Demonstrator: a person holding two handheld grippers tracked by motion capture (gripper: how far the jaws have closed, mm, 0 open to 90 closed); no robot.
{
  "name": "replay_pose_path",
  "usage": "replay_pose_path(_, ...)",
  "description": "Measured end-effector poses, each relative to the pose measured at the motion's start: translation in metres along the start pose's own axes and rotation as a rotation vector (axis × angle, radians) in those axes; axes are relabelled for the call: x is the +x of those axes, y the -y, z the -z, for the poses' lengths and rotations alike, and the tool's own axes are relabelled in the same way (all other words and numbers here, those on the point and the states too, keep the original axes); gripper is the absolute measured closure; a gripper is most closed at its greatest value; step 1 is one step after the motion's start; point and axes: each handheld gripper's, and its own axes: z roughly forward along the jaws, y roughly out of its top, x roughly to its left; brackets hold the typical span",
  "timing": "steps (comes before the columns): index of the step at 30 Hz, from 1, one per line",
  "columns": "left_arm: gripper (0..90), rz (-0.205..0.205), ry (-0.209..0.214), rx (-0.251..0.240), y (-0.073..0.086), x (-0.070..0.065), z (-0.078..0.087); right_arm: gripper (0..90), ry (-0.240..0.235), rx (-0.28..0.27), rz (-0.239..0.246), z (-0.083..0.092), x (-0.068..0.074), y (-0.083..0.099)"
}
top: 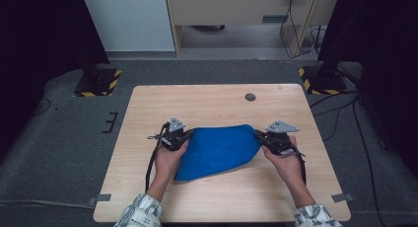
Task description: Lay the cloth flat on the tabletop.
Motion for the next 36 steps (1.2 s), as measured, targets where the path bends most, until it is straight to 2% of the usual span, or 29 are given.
replay_pose_path(6,87.6,-0.011,-0.004,-0.025,-0.007,-0.009,0.004,86.5,0.007,-0.023,0.007,0.01,-0.001,-0.004)
replay_pose_path(9,87.6,-0.028,-0.003,-0.029,-0.01,-0.013,0.007,86.5,0.01,-0.033,0.005,0.016,-0.001,-0.007)
replay_pose_path(15,87.6,-0.023,0.005,-0.04,-0.013,-0.014,0.009,86.5,0.013,-0.052,0.001,0.025,-0.005,-0.013)
replay_pose_path(27,87.7,-0.025,0.011,-0.054,-0.017,-0.016,0.01,86.5,0.023,-0.039,-0.006,0.025,-0.009,-0.012)
replay_pose_path(32,87.6,-0.042,0.012,-0.054,-0.022,-0.02,0.009,86.4,0.025,-0.023,0.014,0.022,-0.006,-0.009)
replay_pose_path(36,87.6,-0.036,0.011,-0.055,-0.024,-0.018,0.007,86.3,0.025,-0.01,0.015,0.018,-0.006,-0.009)
